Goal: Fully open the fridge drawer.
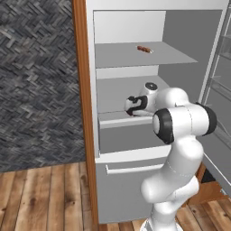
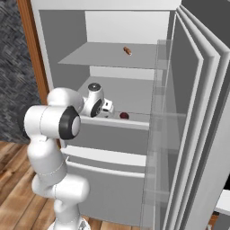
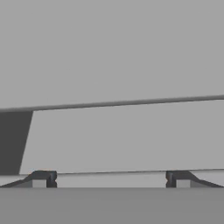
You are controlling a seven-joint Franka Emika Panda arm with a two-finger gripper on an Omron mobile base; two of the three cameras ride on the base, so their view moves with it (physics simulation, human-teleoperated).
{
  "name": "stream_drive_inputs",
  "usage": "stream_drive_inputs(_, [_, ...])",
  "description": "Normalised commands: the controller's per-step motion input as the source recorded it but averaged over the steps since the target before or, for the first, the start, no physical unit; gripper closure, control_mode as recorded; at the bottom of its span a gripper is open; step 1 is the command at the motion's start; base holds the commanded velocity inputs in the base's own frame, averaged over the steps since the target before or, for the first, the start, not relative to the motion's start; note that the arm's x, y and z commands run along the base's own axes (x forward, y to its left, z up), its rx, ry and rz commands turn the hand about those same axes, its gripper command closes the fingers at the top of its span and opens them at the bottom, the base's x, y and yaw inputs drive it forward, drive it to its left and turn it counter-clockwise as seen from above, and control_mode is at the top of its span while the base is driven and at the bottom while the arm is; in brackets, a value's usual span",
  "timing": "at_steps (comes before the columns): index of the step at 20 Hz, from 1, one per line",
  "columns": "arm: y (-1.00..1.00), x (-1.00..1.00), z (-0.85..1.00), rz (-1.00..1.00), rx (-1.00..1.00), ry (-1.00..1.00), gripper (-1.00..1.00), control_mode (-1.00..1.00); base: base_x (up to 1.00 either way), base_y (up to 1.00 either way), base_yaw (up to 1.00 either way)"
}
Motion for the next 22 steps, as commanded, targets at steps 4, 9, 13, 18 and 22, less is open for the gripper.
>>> stream_drive_inputs(4, [-0.14, -0.22, -0.42, 0.0, -0.06, 0.12, -1.0, -1.0, 0.0, 0.0, 0.0])
stream_drive_inputs(9, [-0.43, -0.74, -0.57, 0.0, -0.11, 0.19, -1.0, -1.0, 0.0, 0.0, 0.0])
stream_drive_inputs(13, [-0.51, -0.91, -0.6, 0.0, -0.11, 0.2, -1.0, -1.0, 0.0, 0.0, 0.0])
stream_drive_inputs(18, [-0.7, -1.0, -0.57, 0.0, -0.07, 0.18, -1.0, -1.0, 0.0, 0.0, 0.0])
stream_drive_inputs(22, [-0.87, -1.0, -0.55, 0.0, -0.03, 0.14, -1.0, -1.0, 0.0, 0.0, 0.0])
